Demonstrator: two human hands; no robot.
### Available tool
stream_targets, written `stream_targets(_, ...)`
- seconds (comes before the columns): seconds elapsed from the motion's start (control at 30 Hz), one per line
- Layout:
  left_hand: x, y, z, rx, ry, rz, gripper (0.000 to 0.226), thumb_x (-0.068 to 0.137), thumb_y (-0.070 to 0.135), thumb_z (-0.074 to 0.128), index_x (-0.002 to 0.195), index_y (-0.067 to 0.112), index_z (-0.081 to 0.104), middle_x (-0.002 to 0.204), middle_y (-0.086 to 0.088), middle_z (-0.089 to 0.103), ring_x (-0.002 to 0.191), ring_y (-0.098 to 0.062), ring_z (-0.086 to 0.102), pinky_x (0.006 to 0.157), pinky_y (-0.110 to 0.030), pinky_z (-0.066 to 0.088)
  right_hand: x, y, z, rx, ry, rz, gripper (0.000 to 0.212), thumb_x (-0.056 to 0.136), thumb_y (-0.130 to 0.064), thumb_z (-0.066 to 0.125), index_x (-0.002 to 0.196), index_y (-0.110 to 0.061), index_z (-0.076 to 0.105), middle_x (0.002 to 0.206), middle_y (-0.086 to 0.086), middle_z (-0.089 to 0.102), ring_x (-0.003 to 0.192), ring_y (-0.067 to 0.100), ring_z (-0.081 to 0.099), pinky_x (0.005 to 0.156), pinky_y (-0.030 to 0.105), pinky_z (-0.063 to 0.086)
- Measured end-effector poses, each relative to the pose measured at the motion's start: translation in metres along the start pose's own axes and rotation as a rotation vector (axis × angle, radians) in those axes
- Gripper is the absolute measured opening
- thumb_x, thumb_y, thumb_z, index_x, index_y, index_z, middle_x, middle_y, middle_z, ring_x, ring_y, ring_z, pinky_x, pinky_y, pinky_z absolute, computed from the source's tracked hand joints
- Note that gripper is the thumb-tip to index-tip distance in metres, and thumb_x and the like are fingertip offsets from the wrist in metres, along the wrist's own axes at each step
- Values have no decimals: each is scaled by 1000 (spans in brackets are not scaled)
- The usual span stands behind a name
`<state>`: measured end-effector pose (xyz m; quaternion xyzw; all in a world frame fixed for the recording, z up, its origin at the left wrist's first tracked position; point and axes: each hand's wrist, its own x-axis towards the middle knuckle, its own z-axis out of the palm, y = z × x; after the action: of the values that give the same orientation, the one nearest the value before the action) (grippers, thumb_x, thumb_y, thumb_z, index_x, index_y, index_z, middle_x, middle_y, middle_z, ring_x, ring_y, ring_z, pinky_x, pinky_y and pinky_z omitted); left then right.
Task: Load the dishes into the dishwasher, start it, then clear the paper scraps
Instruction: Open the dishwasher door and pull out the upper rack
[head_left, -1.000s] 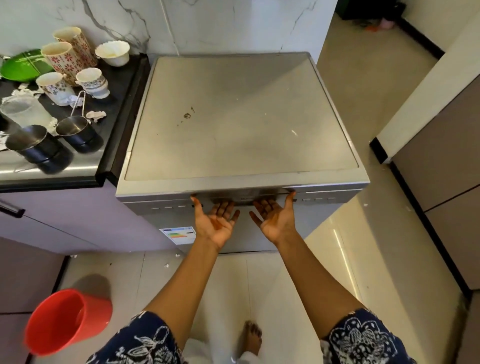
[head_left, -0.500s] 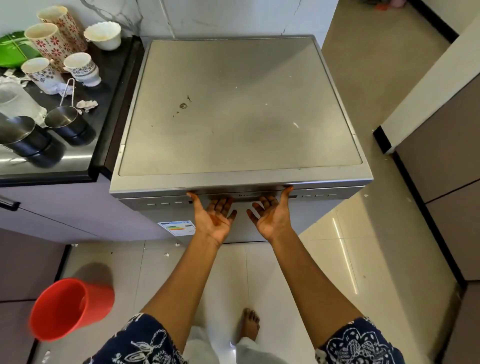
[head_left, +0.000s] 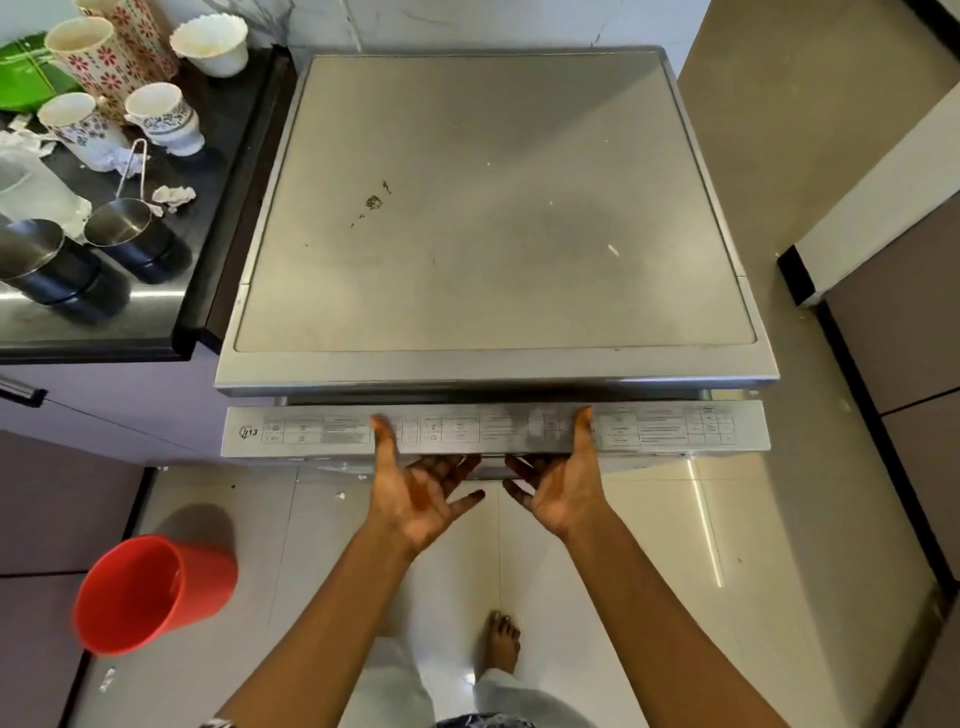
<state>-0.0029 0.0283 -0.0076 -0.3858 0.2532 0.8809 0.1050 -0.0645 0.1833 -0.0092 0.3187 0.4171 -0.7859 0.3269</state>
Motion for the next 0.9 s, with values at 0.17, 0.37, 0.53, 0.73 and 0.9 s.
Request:
stream_targets(0.17,-19,-3,10,448,188,123,52,93,55,43,115,12,62,108,-8,71,101,-22,66,99,-43,45,-22,-19,-7,-520,32,34,60,89,-62,40,111,-11,59,106,10,69,100,25,62,83,40,47)
stream_targets(0.37,-37,14,-6,1762,382,1186,32,93,42,47,109,18,61,107,-1,63,99,-19,58,81,-34,52,-37,-16,-28,-1547,248,-991,15,91,-31,58,90,-16,59,80,-3,63,72,12,56,65,25,50)
stream_targets(0.53,-9,27,-12,2067,414,1154,61,91,59,32,128,15,53,126,-8,57,118,-29,53,102,-46,38,-11,-18,-21,-1854,284,-1371,34,88,-37,53,111,-15,60,113,8,63,105,26,59,91,41,46)
stream_targets(0.73,-8,21,-31,2024,318,1159,63,90,67,27,125,19,47,123,-8,56,116,-30,52,103,-47,37,-8,-8,-32,-1896,236,-1219,50,89,-52,38,122,-18,55,119,4,59,113,25,53,105,44,33)
stream_targets(0.9,-32,-8,-62,2049,235,1117,73,89,73,20,128,20,52,127,-4,57,120,-26,50,110,-48,26,-27,15,-59,-1956,173,-1234,56,83,-63,38,115,-22,59,111,2,59,101,24,56,92,42,39)
